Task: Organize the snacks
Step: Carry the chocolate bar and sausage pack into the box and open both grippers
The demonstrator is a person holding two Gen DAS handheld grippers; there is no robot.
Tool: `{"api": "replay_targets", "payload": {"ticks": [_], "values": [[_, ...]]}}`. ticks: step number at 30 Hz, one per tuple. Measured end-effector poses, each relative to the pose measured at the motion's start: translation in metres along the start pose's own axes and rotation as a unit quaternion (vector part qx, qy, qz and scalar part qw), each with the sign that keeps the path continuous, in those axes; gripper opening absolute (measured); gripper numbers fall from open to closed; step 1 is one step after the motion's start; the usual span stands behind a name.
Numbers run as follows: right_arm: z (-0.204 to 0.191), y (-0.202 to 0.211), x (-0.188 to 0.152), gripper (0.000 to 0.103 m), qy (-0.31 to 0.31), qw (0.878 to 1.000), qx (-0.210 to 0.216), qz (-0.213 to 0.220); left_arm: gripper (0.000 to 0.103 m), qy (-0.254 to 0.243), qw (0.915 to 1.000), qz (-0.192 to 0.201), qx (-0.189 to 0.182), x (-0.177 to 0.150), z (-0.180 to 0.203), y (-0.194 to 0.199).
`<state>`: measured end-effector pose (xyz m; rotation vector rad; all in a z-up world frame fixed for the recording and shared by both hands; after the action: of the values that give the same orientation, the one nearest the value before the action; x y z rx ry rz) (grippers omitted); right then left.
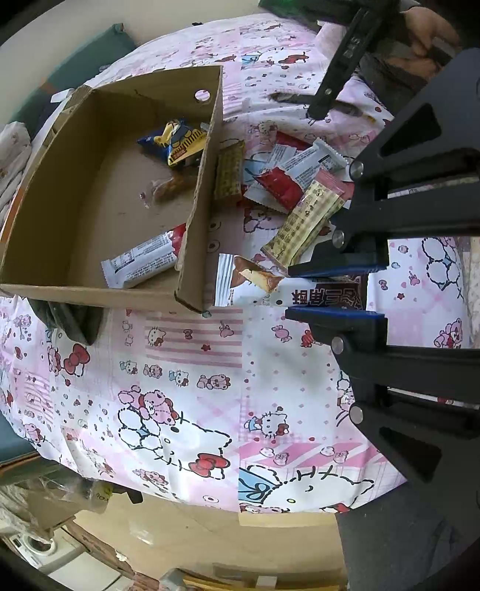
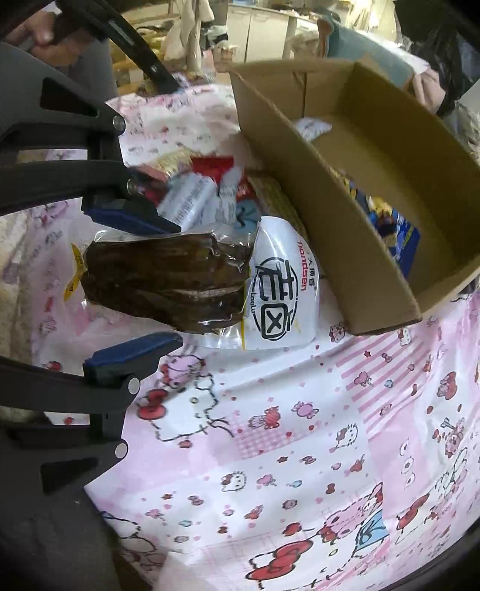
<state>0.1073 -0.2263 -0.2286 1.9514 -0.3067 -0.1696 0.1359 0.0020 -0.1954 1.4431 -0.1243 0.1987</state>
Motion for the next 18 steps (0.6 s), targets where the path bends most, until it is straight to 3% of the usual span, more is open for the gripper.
{"api": "replay_targets", "payload": {"ticks": [7, 18], "values": [[-0.027, 0.035, -0.034, 0.054, 0.030, 0.997, 0.064, 0.007, 0.012, -0.002, 0.9999, 0.008, -0.010, -0.002, 0.003, 0.014], [-0.073, 0.108, -0.005, 0.054, 0.084, 0.978, 0.168, 0.096, 0.012, -0.007, 0.9961, 0.086, -0.020, 0.042, 0.014, 0.077]]}}
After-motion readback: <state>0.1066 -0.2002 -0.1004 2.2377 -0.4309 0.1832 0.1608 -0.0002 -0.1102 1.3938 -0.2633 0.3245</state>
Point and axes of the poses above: each gripper's, at about its wrist camera, not at the fingertips, and y roughly against the way its jaws point, z to its right, x to its top, the point moved 10 cm from there along -y, roughly the way its jaws point, and after that the axes turned 3 degrees about -y, right-handed, at the moved point
